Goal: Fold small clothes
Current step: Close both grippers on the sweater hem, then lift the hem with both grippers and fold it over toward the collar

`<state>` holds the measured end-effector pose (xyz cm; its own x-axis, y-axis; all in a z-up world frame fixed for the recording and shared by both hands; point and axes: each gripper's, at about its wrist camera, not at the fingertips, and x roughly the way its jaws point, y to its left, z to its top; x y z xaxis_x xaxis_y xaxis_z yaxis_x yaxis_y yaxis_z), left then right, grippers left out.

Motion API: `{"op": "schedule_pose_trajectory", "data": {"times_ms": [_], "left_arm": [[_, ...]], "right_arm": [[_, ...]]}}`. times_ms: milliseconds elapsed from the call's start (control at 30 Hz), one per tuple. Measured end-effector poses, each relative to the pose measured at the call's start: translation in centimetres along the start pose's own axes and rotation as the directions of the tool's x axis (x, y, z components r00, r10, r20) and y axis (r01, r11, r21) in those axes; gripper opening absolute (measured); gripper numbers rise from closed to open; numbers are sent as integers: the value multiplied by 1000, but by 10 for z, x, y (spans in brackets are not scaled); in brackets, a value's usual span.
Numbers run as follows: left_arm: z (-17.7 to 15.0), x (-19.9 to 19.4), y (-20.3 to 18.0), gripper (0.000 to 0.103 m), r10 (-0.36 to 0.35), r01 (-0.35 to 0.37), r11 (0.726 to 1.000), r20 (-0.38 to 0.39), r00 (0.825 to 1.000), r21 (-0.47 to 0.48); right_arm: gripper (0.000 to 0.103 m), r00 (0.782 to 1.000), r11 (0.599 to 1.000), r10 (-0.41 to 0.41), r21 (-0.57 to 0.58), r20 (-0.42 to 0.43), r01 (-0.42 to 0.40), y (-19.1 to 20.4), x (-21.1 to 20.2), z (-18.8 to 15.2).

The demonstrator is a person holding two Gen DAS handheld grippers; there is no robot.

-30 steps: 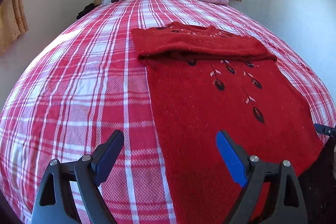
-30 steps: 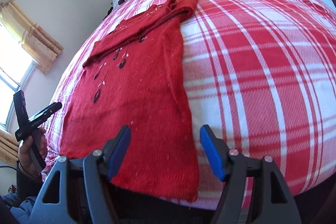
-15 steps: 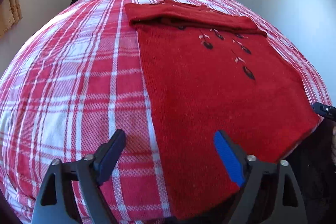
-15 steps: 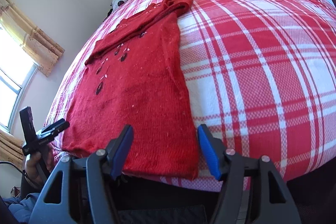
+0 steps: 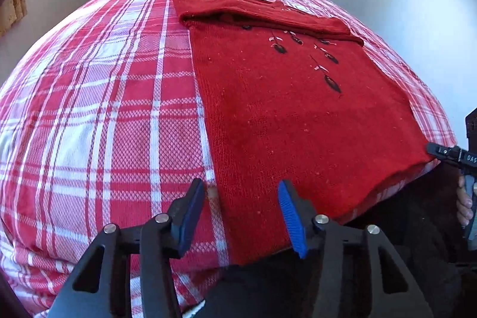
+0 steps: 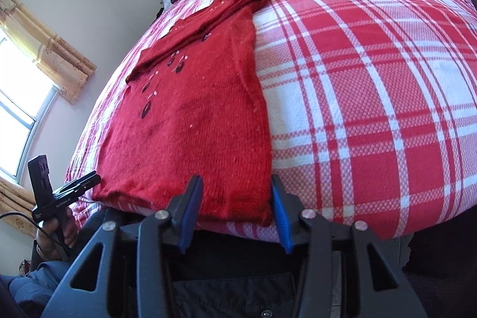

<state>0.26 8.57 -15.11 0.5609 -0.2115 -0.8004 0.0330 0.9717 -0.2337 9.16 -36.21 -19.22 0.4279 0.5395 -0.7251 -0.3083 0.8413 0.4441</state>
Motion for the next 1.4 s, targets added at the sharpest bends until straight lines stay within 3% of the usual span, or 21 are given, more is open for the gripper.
{"op": "schedule_pose_trajectory", "data": {"times_ms": [167, 467, 567, 633, 667, 700, 900, 1067, 1400], "left_arm": [[-2, 0, 0, 52, -27, 27, 1000, -12, 1000, -12], [-10, -4, -1, 52, -54, 54, 998, -30, 998, -12], [-11, -5, -2, 35, -42, 42, 999, -30, 999, -4], [-11, -4, 0, 10, -73, 72, 997, -33, 997, -9], [-12, -4, 2, 10, -105, 104, 994, -37, 994, -25], [-12, -4, 2, 8, -119, 118, 993, -40, 992, -26], [-9, -12, 7, 7, -164, 164, 986, -1, 986, -42], [1, -28, 12, 6, -217, 223, 972, 82, 973, -70], [49, -36, 21, 6, -271, 287, 956, 186, 944, -67]], "right_arm": [[38, 1000, 1000, -5, 6, 1, 5, -2, 2, 0], [36, 1000, 999, 27, 32, 0, -27, -8, 3, -2], [32, 1000, 999, 22, 27, -2, -22, -7, 3, -3], [26, 1000, 1000, 20, 23, 0, -20, -6, 2, -3], [16, 1000, 999, 25, 22, -1, -25, -6, 2, -4], [14, 999, 999, 38, 26, 0, -38, -7, 2, -4], [12, 994, 995, 99, 24, 39, -100, -5, -8, -4], [12, 981, 984, 165, 51, 99, -171, -8, -23, 2], [12, 955, 972, 220, 35, 197, -232, 6, -48, 36]]}}
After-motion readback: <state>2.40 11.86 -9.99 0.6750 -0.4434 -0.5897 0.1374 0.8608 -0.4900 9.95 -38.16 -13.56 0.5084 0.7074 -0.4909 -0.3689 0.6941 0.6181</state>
